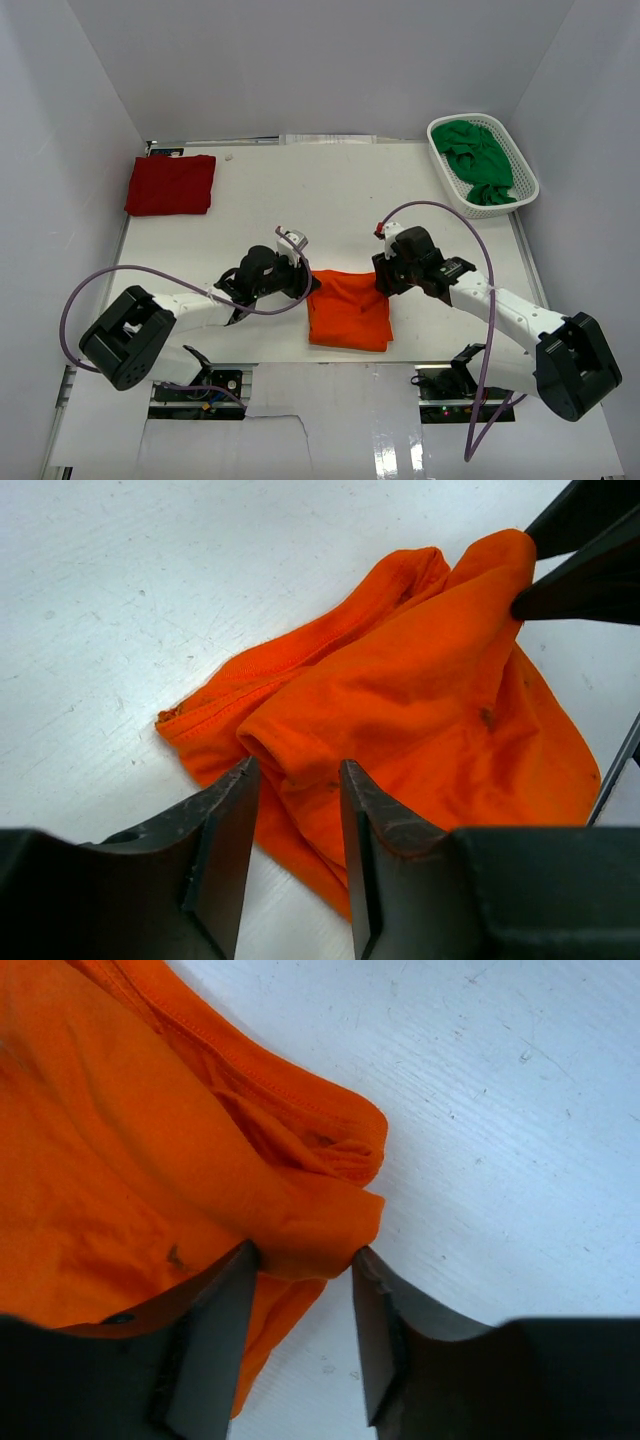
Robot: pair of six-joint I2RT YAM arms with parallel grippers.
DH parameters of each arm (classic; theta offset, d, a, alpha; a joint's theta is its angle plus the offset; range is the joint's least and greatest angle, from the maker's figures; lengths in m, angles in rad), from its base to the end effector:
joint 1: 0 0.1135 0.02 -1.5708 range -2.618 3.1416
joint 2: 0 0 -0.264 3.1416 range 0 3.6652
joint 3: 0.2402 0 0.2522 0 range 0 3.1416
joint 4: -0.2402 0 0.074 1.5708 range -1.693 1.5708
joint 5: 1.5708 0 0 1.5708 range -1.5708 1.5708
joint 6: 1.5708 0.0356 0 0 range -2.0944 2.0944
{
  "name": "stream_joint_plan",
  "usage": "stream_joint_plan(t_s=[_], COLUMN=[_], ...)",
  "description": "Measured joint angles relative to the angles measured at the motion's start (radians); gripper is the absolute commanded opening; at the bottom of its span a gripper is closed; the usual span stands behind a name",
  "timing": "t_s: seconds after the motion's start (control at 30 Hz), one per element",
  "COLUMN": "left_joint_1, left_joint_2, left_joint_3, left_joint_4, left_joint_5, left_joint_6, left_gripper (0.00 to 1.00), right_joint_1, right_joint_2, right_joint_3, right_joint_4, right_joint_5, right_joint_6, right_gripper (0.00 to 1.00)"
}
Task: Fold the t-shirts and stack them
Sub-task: Smooth out wrinkles on the folded tshirt
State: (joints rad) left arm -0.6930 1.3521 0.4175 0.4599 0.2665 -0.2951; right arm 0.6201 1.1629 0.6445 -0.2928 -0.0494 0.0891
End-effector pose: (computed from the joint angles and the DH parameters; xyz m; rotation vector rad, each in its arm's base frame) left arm 0.1886 -0.1688 0.1603 0.5944 2.0624 -0.8717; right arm 0.1888 0.1370 0.2071 -0.6572 2.3261 0.3910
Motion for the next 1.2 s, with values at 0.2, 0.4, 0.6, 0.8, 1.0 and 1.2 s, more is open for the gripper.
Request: stream_joint_plan(t_s=[0.2, 0.4, 0.6, 0.8, 1.0, 1.2], left_joint_1=[0.01, 0.017, 0.024, 0.029, 0.031, 0.037], left_joint_2=[0.027, 0.055, 0.085, 0.085, 0.108, 0.19], left_joint_3=[0.02, 0.034, 0.036, 0.036, 0.036, 0.04], left_joint_4=[0.014, 0.022, 0.023, 0.029, 0.054, 0.072], left_joint_5=[0.005, 0.011, 0.01, 0.013, 0.037, 0.089], left_joint_6=[0.007, 0.005, -0.003, -0.02, -0.027, -0.043], left_gripper=[0.39, 0.33, 0.63, 0.69, 0.57, 0.43], right_joint_1=[-0.01, -0.011, -0.011, -0.013, -0.018, -0.019], right_joint_2=[0.005, 0.009, 0.011, 0.011, 0.025, 0.027], right_joint_3=[0.0, 0.0, 0.0, 0.0, 0.0, 0.0], right_joint_4=[0.014, 0.026, 0.028, 0.029, 0.032, 0.033], right_joint_5=[-0.014, -0.029, -0.03, -0.031, -0.034, -0.037], right_joint_6=[0.006, 0.015, 0.016, 0.017, 0.018, 0.024], right_gripper=[0.25, 0.13, 0.11, 0.1, 0.1, 0.09])
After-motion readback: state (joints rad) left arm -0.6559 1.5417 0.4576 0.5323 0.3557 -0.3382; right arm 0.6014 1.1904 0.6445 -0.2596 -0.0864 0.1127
